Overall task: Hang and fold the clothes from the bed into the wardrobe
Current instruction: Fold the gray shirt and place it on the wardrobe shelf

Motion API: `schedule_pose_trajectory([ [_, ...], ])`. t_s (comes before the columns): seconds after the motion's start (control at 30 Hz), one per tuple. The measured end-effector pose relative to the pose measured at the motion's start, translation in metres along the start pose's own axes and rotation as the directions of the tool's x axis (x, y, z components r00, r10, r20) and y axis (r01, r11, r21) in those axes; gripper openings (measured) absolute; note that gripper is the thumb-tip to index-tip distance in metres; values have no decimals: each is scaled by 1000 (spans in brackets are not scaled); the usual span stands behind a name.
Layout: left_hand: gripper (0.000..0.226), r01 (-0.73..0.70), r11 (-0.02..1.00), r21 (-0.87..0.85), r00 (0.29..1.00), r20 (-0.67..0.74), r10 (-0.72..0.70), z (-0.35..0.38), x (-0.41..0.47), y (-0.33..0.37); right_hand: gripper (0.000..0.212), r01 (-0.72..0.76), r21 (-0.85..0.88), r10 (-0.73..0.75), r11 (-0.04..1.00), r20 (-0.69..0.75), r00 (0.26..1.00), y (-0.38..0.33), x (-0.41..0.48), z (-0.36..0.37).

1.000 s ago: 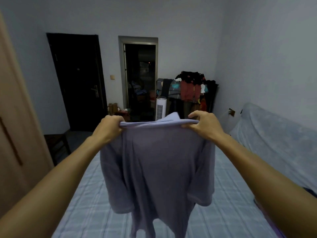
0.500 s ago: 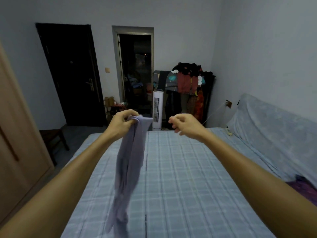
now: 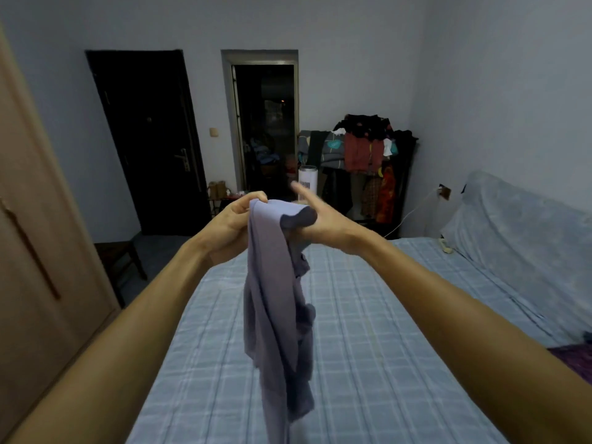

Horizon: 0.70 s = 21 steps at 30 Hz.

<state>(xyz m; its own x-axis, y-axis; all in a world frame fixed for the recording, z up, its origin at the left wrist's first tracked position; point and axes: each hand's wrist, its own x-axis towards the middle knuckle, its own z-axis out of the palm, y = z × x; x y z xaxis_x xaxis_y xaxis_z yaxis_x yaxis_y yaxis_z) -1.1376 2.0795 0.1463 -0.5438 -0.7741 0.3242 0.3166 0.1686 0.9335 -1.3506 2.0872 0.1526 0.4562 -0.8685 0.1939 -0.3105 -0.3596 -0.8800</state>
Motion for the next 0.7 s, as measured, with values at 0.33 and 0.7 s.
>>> schedule_pose_trajectory([
  [0.33, 9, -34, 983, -179, 990, -140, 9, -3, 12, -29, 38, -110, 745, 182, 657, -15, 983, 16, -2, -6],
  [0.7, 26, -18, 999, -34, 991, -136, 14, 12, 21, -37, 16, -68, -44, 69, 997, 3, 998, 7, -11, 23],
])
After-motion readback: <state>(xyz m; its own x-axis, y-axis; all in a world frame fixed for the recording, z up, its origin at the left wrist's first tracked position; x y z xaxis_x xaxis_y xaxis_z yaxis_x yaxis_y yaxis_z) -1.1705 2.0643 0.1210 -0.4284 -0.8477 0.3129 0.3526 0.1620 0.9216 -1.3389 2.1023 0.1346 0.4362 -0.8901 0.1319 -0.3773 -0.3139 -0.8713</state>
